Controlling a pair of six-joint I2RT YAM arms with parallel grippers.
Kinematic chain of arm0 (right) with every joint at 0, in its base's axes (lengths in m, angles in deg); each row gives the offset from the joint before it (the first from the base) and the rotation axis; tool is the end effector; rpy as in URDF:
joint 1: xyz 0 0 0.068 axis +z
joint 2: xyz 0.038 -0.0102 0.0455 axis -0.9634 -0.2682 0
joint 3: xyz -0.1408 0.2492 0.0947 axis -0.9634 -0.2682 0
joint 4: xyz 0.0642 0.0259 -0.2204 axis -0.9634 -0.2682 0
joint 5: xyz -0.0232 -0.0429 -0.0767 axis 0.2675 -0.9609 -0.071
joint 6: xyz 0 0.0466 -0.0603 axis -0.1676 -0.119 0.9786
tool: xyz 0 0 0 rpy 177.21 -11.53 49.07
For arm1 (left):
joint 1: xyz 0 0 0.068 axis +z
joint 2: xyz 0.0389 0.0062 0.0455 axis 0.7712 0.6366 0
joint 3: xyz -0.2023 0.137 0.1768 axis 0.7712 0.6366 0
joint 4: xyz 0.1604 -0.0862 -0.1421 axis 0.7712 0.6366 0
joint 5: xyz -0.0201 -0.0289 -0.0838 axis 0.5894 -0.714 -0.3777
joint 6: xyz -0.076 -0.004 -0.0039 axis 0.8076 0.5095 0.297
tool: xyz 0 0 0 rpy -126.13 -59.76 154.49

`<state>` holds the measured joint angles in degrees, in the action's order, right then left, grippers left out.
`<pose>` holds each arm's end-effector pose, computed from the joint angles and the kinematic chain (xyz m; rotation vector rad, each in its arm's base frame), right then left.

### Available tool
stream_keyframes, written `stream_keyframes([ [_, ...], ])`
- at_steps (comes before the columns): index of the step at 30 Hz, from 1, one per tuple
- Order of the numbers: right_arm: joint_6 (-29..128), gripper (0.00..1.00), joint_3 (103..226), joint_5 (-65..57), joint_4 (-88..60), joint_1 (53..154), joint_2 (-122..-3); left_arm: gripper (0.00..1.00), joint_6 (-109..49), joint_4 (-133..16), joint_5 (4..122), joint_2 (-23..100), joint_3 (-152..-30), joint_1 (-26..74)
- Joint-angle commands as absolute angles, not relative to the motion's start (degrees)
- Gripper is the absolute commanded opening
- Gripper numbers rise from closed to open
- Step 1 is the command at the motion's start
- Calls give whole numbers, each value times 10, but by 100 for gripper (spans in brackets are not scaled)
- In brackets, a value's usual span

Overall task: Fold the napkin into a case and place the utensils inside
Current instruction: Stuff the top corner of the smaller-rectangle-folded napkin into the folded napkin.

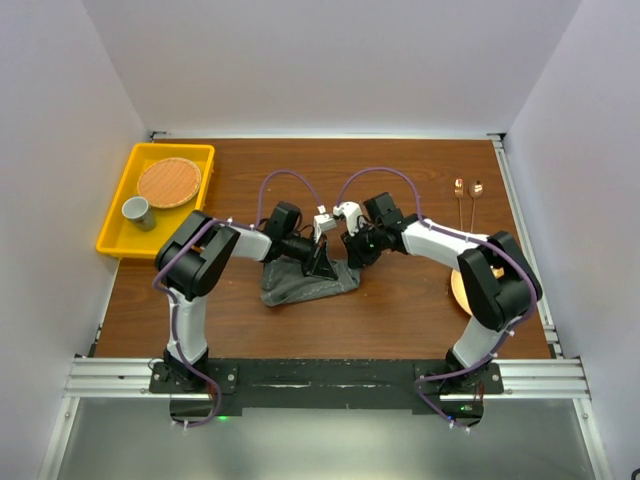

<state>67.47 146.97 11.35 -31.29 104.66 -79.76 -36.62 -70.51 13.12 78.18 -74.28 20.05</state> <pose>0.2766 0.1897 0.1977 -1.0509 2.3707 0.6306 0.2993 -0.2392 0.1487 1.0128 2.1167 -1.4962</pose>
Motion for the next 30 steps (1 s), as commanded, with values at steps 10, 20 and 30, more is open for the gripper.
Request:
stream_keyframes([
  [10, 726, 27, 1472, 141, -333, 1063, -718, 0, -366, -700, 176, 803, -712, 218],
  [20, 750, 32, 1433, 131, -274, 1080, -692, 0, -366, -722, 174, 808, -700, 218],
  [30, 779, 25, 1385, 86, -226, 1092, -687, 0, -353, -782, 161, 804, -670, 219],
])
